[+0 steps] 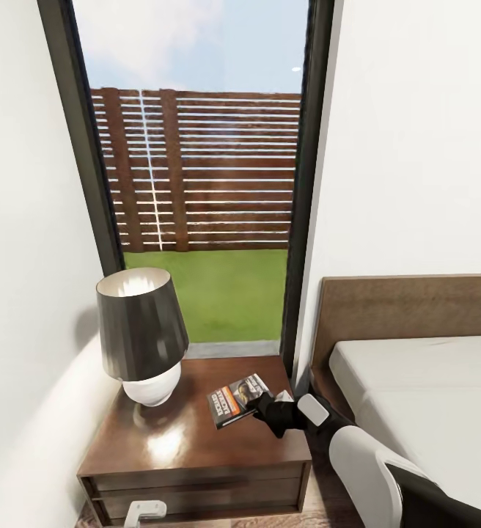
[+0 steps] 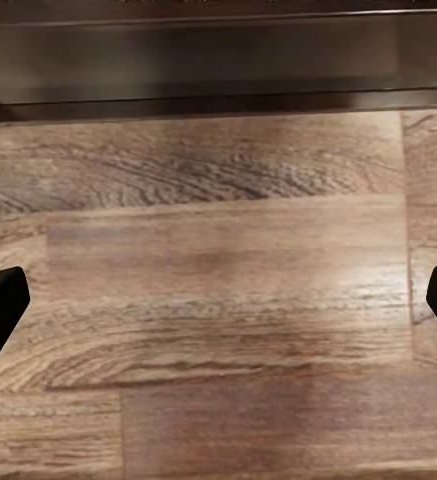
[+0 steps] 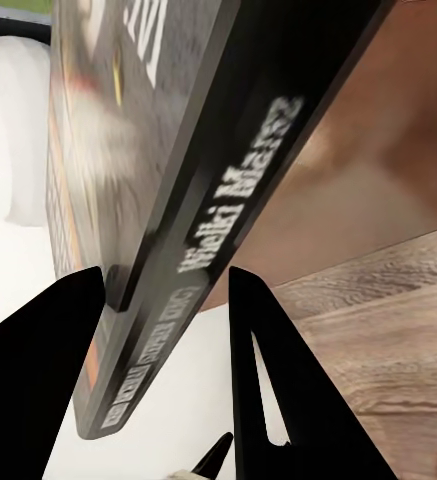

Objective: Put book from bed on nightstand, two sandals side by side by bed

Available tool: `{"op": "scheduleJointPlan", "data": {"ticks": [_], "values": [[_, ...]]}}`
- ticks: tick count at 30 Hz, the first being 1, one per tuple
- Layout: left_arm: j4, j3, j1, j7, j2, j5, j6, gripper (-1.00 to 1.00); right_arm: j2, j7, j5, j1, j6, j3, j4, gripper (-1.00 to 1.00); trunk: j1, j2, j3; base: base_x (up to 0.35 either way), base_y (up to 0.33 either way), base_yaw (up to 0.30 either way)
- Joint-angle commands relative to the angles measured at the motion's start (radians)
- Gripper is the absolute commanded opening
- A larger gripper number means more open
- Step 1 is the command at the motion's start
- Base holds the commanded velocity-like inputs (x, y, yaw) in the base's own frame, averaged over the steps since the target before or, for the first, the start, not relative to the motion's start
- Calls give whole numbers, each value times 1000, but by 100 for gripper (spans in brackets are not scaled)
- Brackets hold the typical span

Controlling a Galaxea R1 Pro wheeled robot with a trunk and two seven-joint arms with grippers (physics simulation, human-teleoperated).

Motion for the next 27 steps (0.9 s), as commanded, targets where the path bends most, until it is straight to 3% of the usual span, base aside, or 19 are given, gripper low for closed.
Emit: {"op": "scheduleJointPlan", "data": {"ticks": [1, 27], "values": [[-4, 8, 0, -7, -1, -8, 6, 100, 1, 1, 5, 0, 5, -5, -2, -100, 0, 0, -1, 0, 0, 0], [-7, 8, 0, 10, -2, -8, 7, 100, 1, 2, 5, 0, 5, -4, -4, -100, 0, 0, -30, 0, 0, 66]]}}
